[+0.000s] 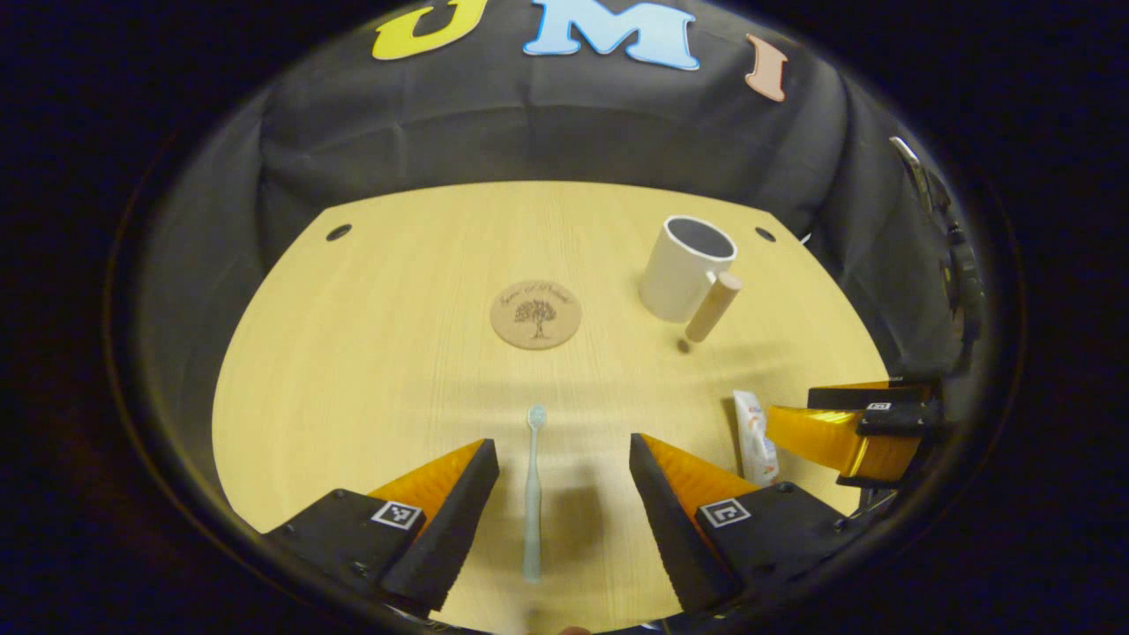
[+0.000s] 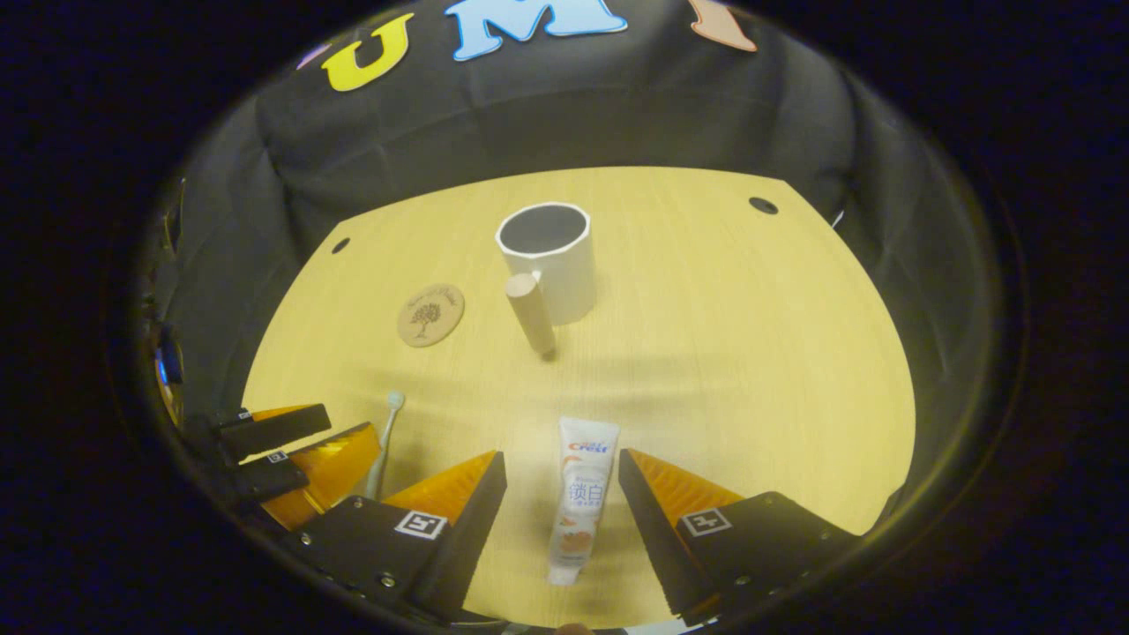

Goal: Put the toothbrush and toothpaste on the desktop into the cup, then pick up the cup and place it on the coaster on the desktop.

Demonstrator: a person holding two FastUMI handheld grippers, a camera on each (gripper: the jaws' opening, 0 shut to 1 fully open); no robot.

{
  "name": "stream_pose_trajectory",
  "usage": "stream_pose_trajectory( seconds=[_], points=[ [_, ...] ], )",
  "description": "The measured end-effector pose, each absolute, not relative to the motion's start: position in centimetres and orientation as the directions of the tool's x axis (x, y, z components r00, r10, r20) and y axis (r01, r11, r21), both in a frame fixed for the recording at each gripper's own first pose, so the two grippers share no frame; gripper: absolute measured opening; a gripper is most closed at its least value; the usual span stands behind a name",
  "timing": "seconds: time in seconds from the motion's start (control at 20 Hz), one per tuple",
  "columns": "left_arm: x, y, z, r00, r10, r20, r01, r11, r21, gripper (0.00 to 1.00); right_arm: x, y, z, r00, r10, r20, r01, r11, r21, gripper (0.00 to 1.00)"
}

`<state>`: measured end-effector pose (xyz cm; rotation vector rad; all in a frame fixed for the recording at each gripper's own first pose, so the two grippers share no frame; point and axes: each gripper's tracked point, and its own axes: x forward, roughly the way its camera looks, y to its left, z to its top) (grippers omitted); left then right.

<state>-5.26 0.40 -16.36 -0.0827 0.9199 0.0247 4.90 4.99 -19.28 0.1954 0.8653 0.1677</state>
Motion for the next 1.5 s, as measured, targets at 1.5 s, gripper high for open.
stream_pose_trajectory(
  seconds=[1.5],
  points=[
    [-6.8,2.1,-22.4,0.290,0.050,-0.956,-0.064,0.997,0.033,0.60,4.2,6.2,-25.6,0.399,0.229,-0.888,-0.091,0.973,0.210,0.56]
  ],
)
